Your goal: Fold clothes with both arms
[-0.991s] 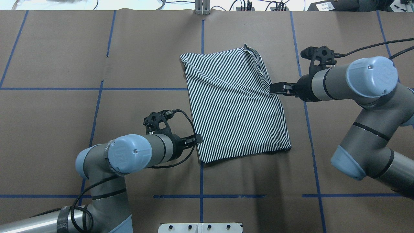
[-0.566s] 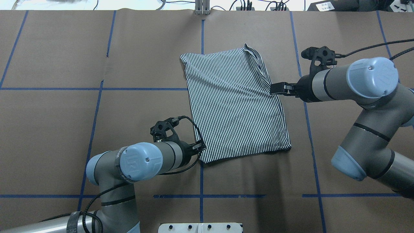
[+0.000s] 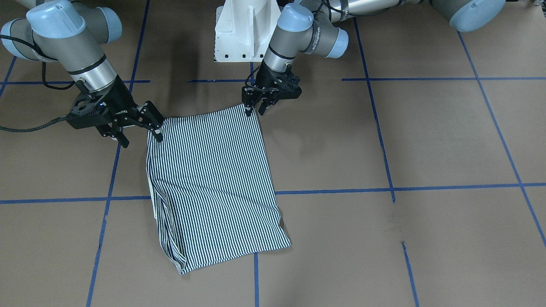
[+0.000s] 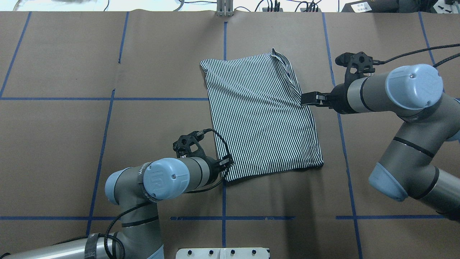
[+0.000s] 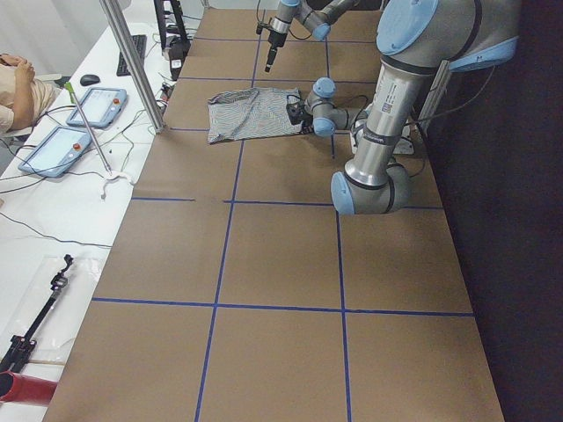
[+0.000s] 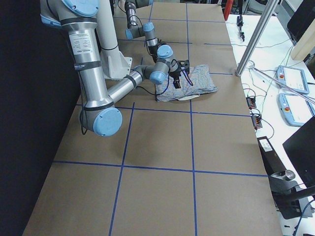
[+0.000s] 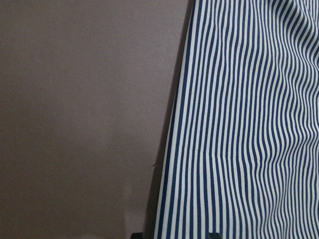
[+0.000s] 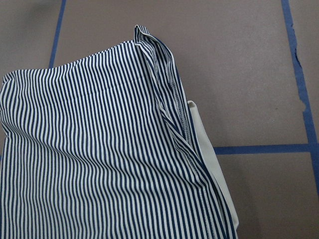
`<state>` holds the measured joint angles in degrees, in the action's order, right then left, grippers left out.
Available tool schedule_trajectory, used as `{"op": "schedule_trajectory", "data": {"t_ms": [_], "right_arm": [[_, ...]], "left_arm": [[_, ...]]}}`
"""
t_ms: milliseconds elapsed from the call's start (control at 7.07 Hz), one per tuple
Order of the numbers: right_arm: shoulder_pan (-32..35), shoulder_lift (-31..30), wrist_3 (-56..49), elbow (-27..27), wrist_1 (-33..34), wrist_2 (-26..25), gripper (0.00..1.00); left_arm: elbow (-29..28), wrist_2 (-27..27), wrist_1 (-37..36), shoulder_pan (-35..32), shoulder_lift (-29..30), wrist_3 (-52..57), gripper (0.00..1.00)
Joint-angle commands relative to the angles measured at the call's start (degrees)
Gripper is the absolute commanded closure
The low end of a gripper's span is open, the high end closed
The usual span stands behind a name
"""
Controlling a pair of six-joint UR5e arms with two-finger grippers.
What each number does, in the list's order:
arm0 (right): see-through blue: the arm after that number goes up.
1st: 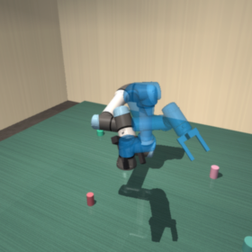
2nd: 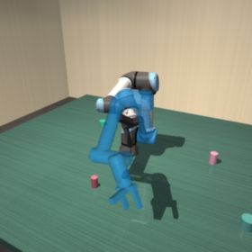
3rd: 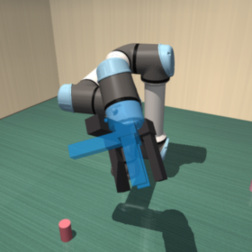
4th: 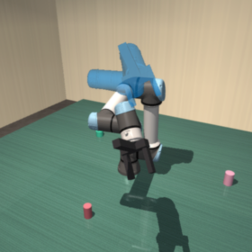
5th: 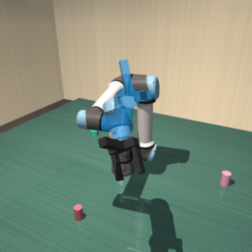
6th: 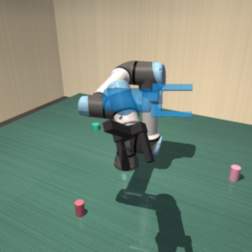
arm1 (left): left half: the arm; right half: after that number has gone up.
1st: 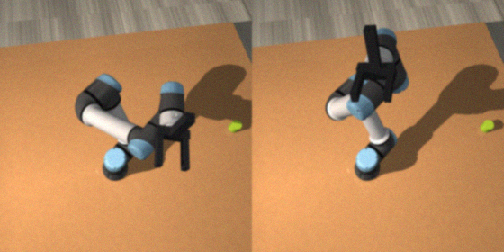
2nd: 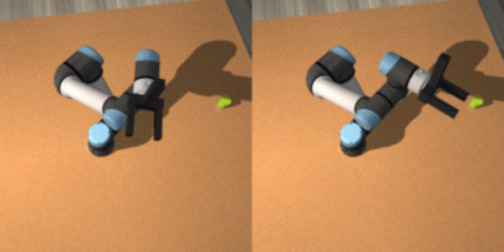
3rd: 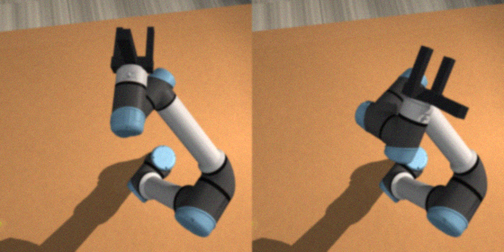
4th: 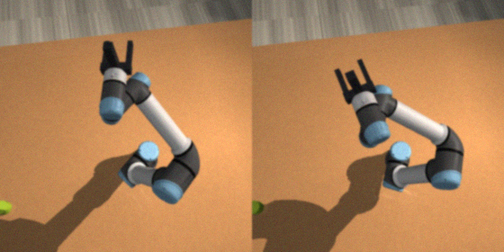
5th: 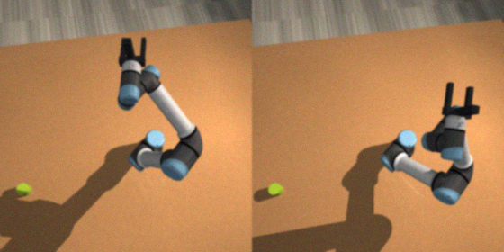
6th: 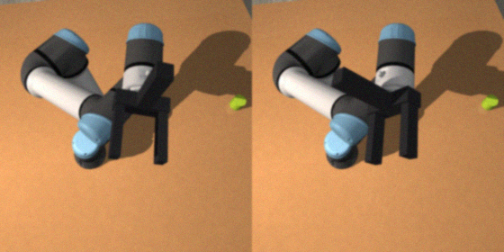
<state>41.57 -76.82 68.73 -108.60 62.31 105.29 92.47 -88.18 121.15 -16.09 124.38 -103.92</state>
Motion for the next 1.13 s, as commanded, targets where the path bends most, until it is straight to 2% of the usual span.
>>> {"op": "schedule_trajectory", "data": {"t_ms": [0,991], "right_arm": [[0.0,-0.1,0.0,0.0,0.0,0.0,0.0],[0.0,-0.1,0.0,0.0,0.0,0.0,0.0]], "left_arm": [[-0.8,-0.1,0.0,0.0,0.5,-0.1,0.46],[-1.5,-0.1,0.1,0.6,0.9,-0.1,0.46]]}}
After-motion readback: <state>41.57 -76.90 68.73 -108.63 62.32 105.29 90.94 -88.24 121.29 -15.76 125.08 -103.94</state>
